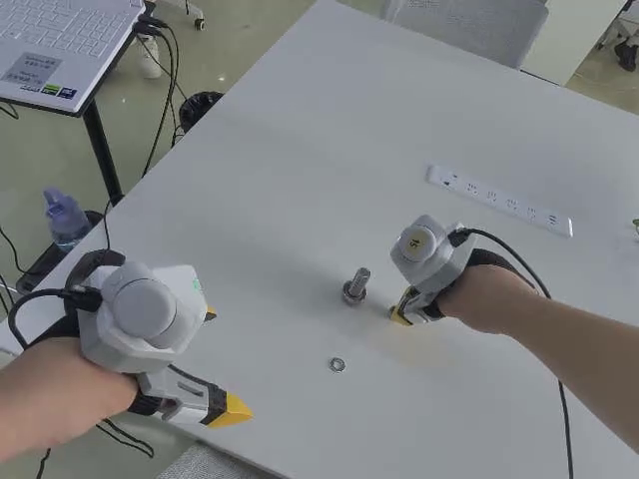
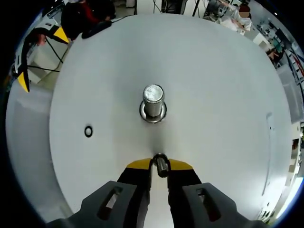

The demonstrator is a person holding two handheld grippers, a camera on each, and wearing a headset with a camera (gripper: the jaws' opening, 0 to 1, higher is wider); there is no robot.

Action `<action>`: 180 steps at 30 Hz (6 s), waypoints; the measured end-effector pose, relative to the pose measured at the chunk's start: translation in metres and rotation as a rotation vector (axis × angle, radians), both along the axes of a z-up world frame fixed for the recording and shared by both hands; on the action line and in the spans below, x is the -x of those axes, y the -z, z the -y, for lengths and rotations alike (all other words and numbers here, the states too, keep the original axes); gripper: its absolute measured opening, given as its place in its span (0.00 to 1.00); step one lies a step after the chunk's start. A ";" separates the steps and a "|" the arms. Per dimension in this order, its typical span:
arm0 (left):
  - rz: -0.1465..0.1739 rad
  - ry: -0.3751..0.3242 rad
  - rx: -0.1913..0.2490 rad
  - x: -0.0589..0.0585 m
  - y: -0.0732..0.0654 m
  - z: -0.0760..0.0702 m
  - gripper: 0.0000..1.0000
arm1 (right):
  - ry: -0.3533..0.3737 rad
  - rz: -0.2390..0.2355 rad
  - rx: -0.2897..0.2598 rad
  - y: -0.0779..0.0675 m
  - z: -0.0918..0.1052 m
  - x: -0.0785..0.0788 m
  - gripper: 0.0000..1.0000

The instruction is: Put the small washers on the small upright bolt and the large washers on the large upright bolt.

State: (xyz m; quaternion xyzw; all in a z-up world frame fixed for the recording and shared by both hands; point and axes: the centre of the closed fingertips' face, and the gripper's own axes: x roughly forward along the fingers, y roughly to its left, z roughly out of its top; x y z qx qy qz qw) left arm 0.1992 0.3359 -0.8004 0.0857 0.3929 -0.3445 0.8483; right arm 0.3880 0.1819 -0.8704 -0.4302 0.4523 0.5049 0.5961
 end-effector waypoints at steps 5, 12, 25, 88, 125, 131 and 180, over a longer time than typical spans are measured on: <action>-0.002 0.000 0.000 0.000 0.000 0.001 0.74 | -0.003 0.000 0.002 0.000 0.000 0.000 0.13; -0.001 0.004 0.001 -0.001 -0.001 0.002 0.74 | -0.009 0.003 0.008 0.000 0.000 -0.001 0.13; 0.040 -0.014 0.031 -0.008 -0.012 0.002 0.78 | -0.015 0.003 0.010 0.000 -0.001 -0.001 0.13; 0.188 0.003 0.099 -0.030 -0.036 0.022 0.99 | -0.041 0.008 -0.124 -0.063 -0.008 0.067 0.34; 0.263 -0.140 0.109 -0.035 -0.051 0.003 0.97 | -0.092 -0.026 -0.150 -0.038 -0.031 0.113 0.35; 0.250 -0.136 0.118 -0.032 -0.048 0.004 0.96 | -0.101 -0.025 -0.142 -0.025 -0.033 0.112 0.34; 0.207 -0.131 0.119 -0.024 -0.042 0.010 0.87 | -0.128 -0.039 -0.096 0.009 -0.047 0.112 0.24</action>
